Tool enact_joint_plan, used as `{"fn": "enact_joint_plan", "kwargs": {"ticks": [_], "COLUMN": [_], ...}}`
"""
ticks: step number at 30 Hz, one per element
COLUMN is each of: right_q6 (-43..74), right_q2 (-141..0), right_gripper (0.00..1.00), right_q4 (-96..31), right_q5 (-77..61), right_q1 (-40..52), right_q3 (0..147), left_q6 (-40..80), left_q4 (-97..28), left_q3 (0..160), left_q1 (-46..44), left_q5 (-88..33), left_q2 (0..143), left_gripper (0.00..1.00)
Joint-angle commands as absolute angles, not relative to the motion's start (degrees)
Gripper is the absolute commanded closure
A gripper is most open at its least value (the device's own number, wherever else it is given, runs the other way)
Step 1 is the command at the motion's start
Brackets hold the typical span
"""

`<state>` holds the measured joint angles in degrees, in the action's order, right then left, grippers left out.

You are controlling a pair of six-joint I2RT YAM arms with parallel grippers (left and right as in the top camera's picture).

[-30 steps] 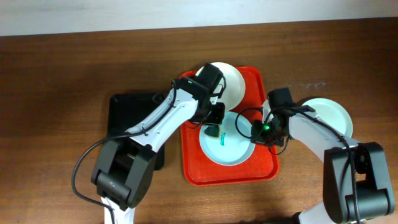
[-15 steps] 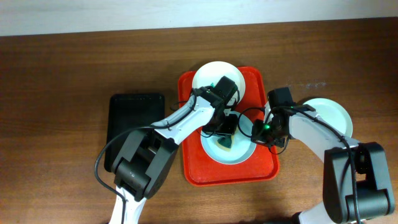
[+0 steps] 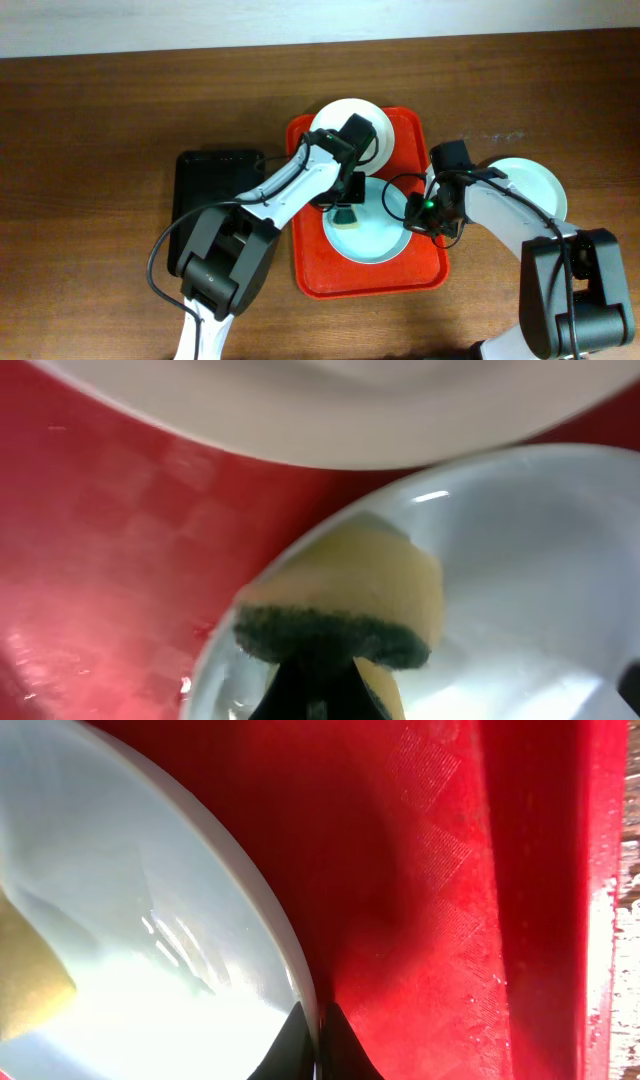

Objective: Clean dirty plates on tray and stack at the side
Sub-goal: 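Scrub the light blue plate with the sponge in the left gripper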

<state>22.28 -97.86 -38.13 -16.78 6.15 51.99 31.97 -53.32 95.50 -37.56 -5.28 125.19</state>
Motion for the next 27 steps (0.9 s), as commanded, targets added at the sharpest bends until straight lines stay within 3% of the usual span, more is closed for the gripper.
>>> {"fn": "enact_joint_plan", "kwargs": {"ticks": [1,8,14,22,27], "right_q6": [23.0,23.0,23.0,23.0,23.0], "right_q2": [-98.4,-98.4,-98.4,-98.4,-98.4], "right_gripper": [0.96,0.96,0.96,0.96,0.96], "right_q4": [-39.0,-39.2,-39.2,-39.2,-39.1], "right_q5": [-13.2,-12.8,-12.8,-12.8,-12.8], "right_q1": [6.3,6.3,6.3,6.3,6.3], "right_q3": [52.1,52.1,52.1,52.1,52.1], "left_q6": [34.0,26.6,23.9,22.6,26.3], "left_q4": [-53.4,-47.2,-47.6,-55.5,-65.4], "left_q3": [96.6,96.6,98.2,99.4,108.2], "left_q1": [-36.0,-39.3,-38.6,-38.9,-38.2], "left_q5": [-2.7,-26.6,-31.7,-30.6,-9.1], "left_q2": [126.7,134.4,134.8,134.8,134.8], "left_gripper": [1.0,1.0,1.0,1.0,1.0]}}
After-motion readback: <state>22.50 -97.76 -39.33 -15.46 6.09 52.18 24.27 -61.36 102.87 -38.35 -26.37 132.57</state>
